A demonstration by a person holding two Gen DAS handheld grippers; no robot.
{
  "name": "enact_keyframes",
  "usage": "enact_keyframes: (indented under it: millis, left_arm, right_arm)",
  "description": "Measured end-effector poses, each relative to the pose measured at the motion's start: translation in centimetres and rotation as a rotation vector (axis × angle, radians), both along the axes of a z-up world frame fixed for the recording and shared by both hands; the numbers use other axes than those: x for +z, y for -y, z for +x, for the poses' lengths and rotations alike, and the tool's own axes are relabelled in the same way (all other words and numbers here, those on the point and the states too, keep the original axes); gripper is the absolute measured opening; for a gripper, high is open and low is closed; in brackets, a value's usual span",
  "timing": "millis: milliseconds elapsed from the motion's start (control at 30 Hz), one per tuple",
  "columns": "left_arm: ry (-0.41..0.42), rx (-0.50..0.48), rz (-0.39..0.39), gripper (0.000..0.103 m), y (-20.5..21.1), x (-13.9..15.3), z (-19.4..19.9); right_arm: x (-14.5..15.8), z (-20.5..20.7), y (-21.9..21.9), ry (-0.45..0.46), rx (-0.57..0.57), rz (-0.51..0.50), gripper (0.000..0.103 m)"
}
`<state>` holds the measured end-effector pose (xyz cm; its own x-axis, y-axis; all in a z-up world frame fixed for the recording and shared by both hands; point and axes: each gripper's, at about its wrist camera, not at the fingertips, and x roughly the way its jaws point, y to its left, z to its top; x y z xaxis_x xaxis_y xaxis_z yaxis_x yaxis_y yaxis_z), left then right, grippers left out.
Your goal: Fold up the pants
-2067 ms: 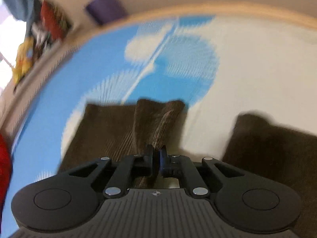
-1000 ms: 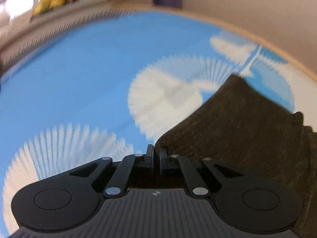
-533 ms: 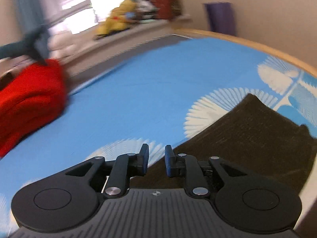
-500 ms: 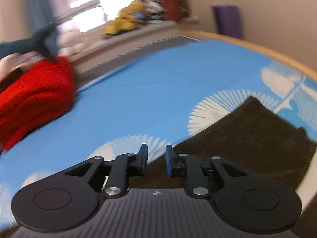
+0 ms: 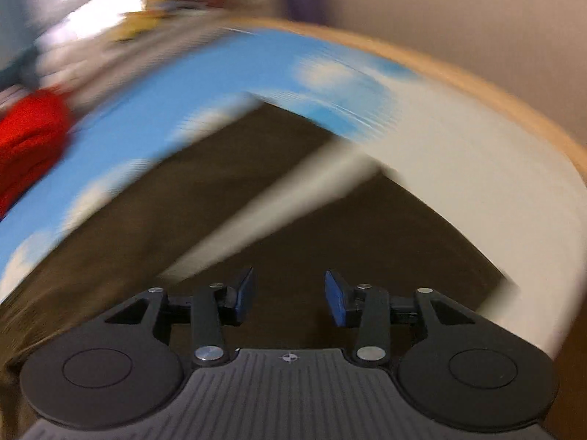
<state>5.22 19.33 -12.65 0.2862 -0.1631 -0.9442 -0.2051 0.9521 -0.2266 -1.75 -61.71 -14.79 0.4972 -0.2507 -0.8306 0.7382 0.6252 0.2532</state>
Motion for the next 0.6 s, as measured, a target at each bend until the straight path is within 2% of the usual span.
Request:
enact_keyframes:
  millis: [100, 167, 267, 367, 433, 467, 500, 567, 600]
  left_arm:
    - [0.055, 0.062, 0.012, 0.068, -1.1, 0.3, -0.5]
    - [0.048, 0.085, -0.013, 0.068, -1.2, -0.1, -0.1]
    - [0.008, 0.108, -0.073, 0.069, -0.8, -1.3, 0.5]
    - [-0.006, 0.097, -0.036, 0.069, -0.1, -1.9, 1.1]
    - [-0.021, 0.060, 0.016, 0.069, 0.8, -2.6, 1.4]
    - [-0.030, 0.039, 0.035, 0.069, 1.1, -2.9, 1.4]
    - [-0.035, 0.011, 0.061, 0.068, 1.5, -3.2, 1.5]
    - [-0.033, -0.040, 0.102, 0.056, 2.0, -3.6, 1.6]
    - [-0.030, -0.069, 0.097, 0.042, 2.1, -3.8, 1.5]
  right_arm:
    - [-3.1, -5.0, 4.7, -0.036, -0.245, 0.126, 0.045]
    - [-4.6, -7.3, 5.9, -0.027, -0.323, 0.195, 0.046]
    - [-6.3, -8.0, 7.1, -0.002, -0.361, 0.288, 0.046]
    - [-6.5, -6.5, 6.7, -0.046, -0.331, 0.267, 0.044]
    - [-6.8, -5.7, 6.1, -0.091, -0.298, 0.248, 0.028]
    - [-6.9, -5.3, 6.0, -0.105, -0.289, 0.250, 0.014]
    - [-6.8, -5.3, 5.6, -0.105, -0.286, 0.247, 0.006]
    - [-6.5, -4.8, 5.3, -0.125, -0.270, 0.207, 0.003]
    - [-6.5, -4.8, 5.4, -0.127, -0.269, 0.199, 0.002]
